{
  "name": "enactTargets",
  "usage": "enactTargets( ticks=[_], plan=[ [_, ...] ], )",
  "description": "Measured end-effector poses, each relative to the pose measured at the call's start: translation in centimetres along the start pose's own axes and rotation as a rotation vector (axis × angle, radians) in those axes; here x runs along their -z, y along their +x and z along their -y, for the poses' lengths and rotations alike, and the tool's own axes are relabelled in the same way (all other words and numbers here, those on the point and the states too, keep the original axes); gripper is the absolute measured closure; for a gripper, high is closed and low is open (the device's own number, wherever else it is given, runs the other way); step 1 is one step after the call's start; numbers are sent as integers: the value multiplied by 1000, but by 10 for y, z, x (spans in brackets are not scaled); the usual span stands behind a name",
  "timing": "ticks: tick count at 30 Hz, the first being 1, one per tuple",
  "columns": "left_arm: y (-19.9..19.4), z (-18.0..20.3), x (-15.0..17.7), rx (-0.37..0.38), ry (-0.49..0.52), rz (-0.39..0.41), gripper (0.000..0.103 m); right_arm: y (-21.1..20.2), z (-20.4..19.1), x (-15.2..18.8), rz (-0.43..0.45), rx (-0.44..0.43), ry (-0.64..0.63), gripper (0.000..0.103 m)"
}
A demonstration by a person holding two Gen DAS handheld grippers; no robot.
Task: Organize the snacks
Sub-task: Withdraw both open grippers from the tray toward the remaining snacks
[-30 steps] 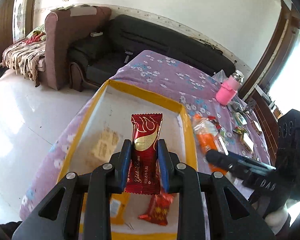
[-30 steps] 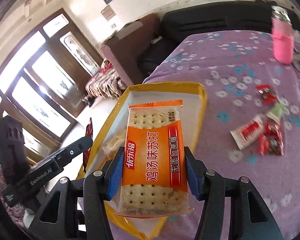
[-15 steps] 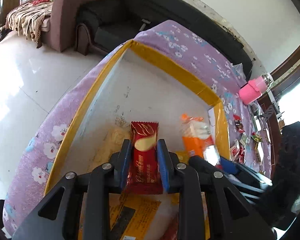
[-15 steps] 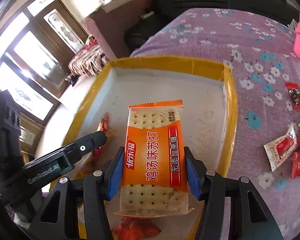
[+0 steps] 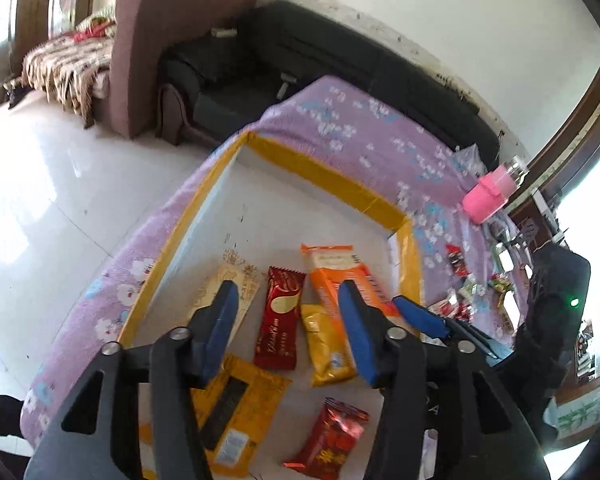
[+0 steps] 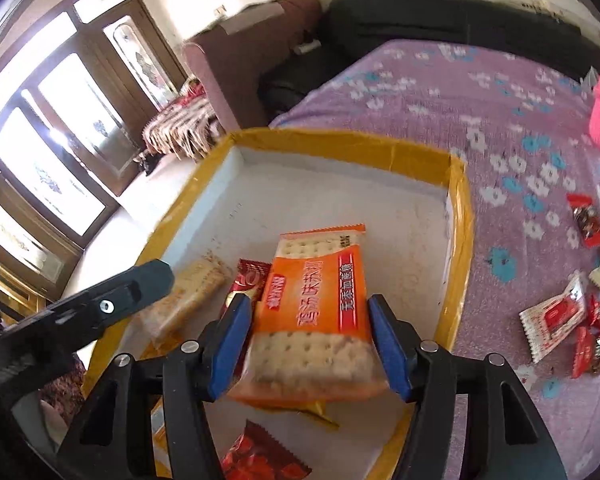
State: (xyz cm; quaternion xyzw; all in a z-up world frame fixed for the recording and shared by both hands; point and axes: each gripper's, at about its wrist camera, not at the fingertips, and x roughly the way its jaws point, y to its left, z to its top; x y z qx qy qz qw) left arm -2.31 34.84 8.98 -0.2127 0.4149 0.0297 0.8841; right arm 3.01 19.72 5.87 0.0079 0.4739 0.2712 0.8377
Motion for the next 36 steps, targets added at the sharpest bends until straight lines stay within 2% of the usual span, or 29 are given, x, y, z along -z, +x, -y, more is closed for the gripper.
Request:
enactTargets(
  ticks=[2,4,5,9,15,18,23,29,36],
  plan=[
    [-16,6,3,-19,1,37,39,-13,-2,4,33,-12,-9,40],
    [-30,13,8,-49,0,75,25,-25,0,8,53,-21,-11,39],
    [-37,16,13,-39,-6,94,24,-30,1,9,60,-25,-10,39],
    [-49,27,34,40,-31,105,24,-54,13,23,94,-42,14,39],
    [-51,53,63,65,-13,107,24,-85,48,51,128,-25,70,37],
    [-57,70,73,45,37,124,24,-97,70,60,139,-2,104,37],
    [-73,95,84,-39,120,202,24,-119,109,75,176,33,154,37],
    [-64,118,97,12,185,145,24,-136,167,92,197,103,237,36],
    [-40,148,118,65,256,63,24,-185,254,110,269,229,393,36]
  ],
)
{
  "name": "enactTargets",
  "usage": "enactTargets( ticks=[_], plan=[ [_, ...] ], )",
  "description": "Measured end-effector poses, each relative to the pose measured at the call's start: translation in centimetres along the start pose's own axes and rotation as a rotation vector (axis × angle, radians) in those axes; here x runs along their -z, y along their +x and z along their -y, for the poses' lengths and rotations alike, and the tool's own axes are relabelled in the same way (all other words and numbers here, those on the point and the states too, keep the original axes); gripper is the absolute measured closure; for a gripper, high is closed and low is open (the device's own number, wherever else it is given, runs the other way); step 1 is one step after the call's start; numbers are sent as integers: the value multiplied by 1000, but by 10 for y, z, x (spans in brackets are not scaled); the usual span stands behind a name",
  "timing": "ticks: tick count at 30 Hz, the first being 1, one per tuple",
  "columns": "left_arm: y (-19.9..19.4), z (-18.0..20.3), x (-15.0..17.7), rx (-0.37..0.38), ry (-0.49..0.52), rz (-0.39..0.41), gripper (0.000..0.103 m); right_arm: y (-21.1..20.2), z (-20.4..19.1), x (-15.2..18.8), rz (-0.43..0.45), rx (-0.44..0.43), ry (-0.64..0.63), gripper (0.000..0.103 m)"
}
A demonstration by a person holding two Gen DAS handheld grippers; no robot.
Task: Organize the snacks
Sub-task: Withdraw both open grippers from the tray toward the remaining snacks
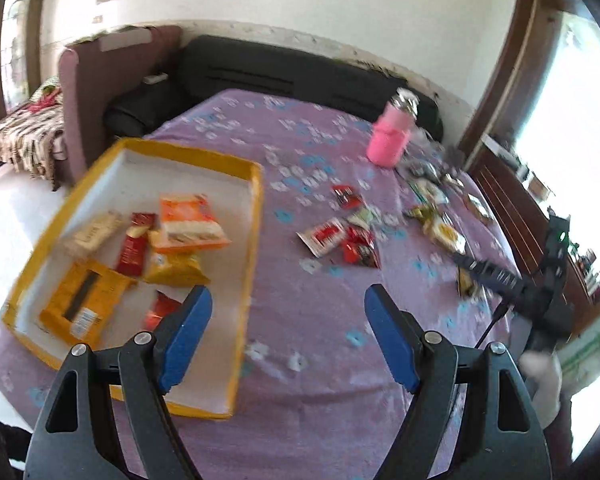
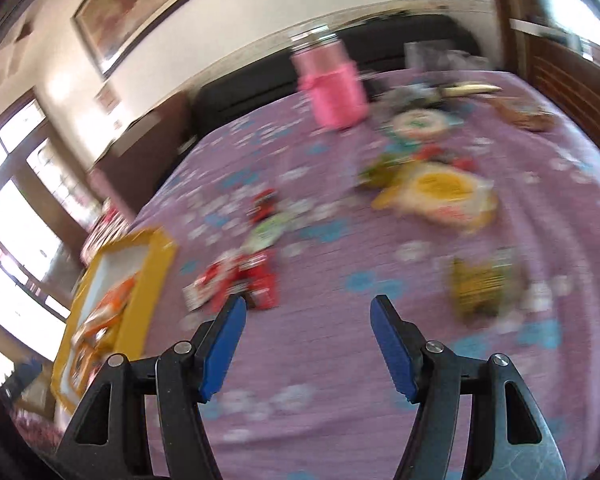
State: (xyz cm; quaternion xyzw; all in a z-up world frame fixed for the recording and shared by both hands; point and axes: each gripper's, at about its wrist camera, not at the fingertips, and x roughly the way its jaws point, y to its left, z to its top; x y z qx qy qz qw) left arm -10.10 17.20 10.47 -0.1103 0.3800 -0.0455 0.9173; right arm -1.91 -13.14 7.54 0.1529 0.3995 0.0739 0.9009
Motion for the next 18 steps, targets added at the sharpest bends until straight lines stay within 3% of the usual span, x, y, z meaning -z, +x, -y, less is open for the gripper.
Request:
enactTargets(
  ticks=[6,10,18],
  plan=[
    [16,21,8,36,51,-53,24,-6,57,-19,17,97,76,34],
    [19,16,7,19,45,-54,24,11,67,-33,1,116,102,34],
    [27,-5,4,-16,6,-70,24,67,-16,-21,-112,-33,-4,35]
  ],
)
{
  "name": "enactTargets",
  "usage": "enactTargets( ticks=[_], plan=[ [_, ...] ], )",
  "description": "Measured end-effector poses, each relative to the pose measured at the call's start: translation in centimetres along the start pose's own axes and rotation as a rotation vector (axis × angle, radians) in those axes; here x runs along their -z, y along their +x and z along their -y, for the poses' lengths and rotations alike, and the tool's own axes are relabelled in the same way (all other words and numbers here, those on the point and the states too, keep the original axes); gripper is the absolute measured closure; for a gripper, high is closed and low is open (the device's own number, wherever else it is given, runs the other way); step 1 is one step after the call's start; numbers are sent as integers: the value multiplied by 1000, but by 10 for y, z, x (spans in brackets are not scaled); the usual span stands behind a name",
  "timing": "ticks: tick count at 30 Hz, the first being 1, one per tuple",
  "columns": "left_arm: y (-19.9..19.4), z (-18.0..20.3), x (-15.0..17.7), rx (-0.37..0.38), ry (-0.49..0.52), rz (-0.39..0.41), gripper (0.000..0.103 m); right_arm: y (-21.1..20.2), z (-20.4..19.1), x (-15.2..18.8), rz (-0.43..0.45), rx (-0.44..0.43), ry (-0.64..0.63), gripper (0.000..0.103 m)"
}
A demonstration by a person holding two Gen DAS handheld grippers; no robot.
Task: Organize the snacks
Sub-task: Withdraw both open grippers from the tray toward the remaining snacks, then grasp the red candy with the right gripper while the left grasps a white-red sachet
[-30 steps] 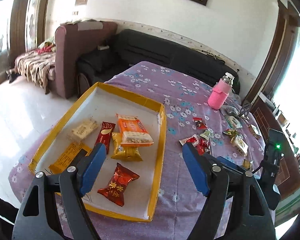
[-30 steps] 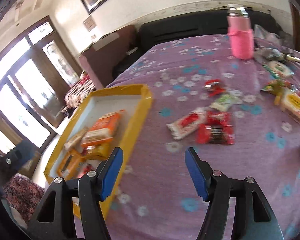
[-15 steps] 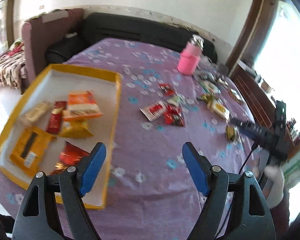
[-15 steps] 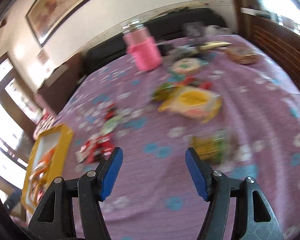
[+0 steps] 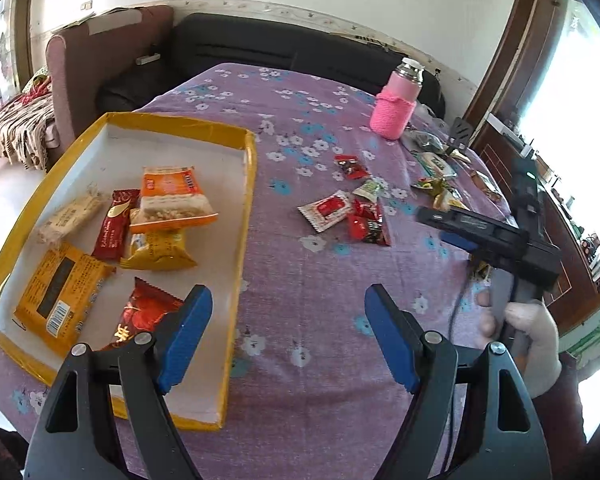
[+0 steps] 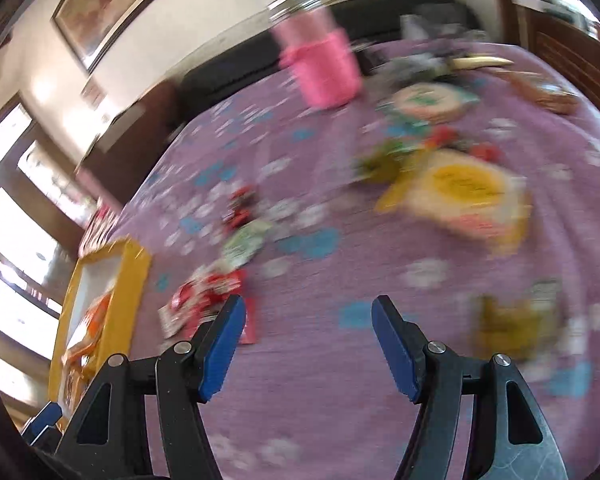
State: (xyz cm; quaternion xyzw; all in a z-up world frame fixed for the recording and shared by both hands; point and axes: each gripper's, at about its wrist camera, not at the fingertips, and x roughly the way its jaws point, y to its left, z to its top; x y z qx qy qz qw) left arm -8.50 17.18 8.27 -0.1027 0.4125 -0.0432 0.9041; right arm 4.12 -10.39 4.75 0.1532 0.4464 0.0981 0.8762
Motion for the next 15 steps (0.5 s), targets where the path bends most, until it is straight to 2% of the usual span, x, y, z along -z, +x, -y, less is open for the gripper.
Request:
enactTargets(
  ticks=[5,8,10,11,12,15],
  plan=[
    [-3,-9,1,-14,0,4,24,41,-51,6,-69,36,-94,36],
    [-2,-12,0,-17,3,7,24,54,-68,14,-83,61,-128,37],
    [1,-13,0,-8,1,-3,24,58,-78,19,-74,108,-176,40],
    [1,-12,1,-2,2,-6,24,60,-83,21,-76,126,-198,51],
    [2,-12,1,4,5,-9,24,60,-87,23,-76,140,-222,71],
    [2,-10,1,12,15,-12,24,55,-89,32,-97,147,-252,83]
  ],
)
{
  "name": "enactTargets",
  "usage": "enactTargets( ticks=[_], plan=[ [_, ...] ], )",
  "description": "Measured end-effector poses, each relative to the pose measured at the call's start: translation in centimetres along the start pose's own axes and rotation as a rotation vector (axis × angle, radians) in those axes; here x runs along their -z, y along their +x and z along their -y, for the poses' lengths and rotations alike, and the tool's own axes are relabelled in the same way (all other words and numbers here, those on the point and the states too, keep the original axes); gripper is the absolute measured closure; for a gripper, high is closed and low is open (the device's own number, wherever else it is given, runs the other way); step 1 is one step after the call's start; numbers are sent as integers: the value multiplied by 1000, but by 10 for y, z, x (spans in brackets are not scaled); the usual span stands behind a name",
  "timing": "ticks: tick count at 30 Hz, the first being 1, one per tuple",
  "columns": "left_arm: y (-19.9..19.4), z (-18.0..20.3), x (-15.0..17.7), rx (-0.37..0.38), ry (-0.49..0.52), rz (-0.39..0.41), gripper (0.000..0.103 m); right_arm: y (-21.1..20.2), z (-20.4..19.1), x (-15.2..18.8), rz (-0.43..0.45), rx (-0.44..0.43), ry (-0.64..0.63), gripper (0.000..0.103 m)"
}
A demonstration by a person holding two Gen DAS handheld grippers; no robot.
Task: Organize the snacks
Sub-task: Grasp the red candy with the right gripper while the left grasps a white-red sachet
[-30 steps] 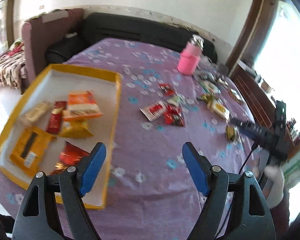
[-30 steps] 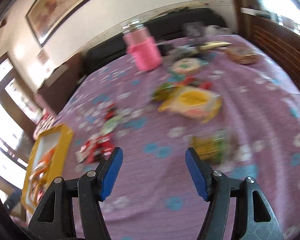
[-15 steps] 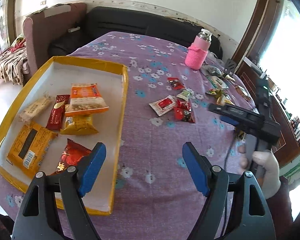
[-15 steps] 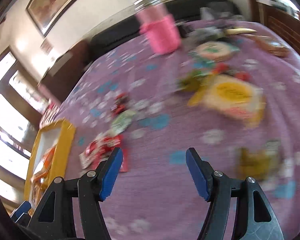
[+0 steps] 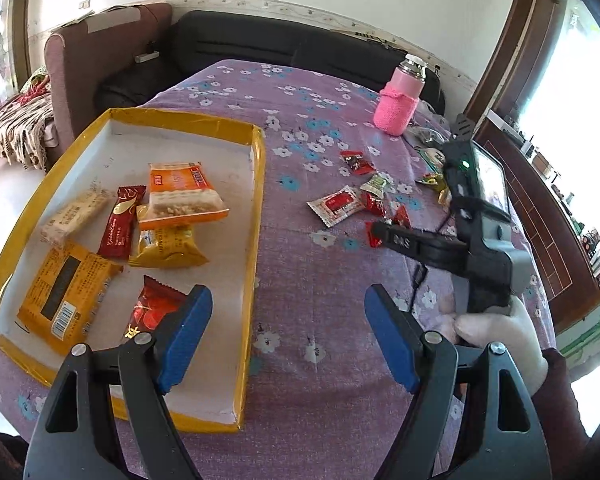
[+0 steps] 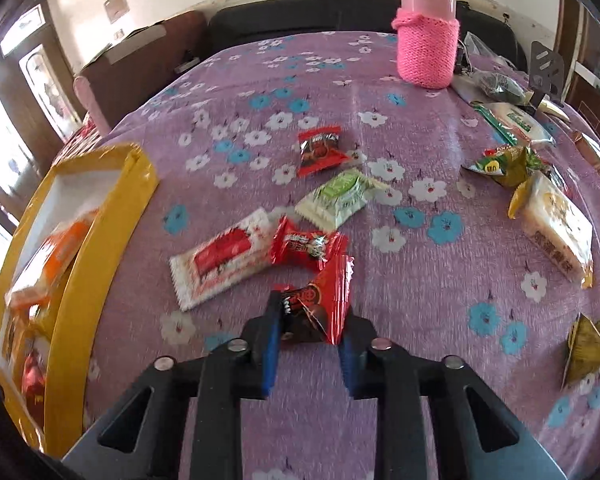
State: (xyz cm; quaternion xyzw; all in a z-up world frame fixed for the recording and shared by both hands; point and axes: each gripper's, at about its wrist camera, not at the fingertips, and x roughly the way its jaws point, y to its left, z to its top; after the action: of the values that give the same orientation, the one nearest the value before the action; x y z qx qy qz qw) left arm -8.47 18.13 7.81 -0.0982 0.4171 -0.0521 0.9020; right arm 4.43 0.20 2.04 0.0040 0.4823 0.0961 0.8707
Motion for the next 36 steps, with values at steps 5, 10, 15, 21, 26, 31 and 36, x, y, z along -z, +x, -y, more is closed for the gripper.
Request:
enactTargets(
  ticks=[5,10,15,21,26,31,36],
  plan=[
    [2,6,-8,31,30,-12,24,-19,21,24,13,-17,10,85],
    [23,29,-33,76,120,-35,24,-32,52,37,79,-57,79,85],
    [83,62,-60,49,272,-124,25,-34,72,39,103,-147,156,85],
    [142,76,-84,-1,352,-179,53,-34,77,38,94,-183,166,85],
    [167,80,-87,-9,401,-217,53,-32,77,37,84,-197,166,85],
    [178,89,-79,-42,446,-241,73,-31,75,36,82,-205,158,85],
    [167,97,-68,-56,451,-219,77,-32,76,36,90,-200,158,85]
  ],
)
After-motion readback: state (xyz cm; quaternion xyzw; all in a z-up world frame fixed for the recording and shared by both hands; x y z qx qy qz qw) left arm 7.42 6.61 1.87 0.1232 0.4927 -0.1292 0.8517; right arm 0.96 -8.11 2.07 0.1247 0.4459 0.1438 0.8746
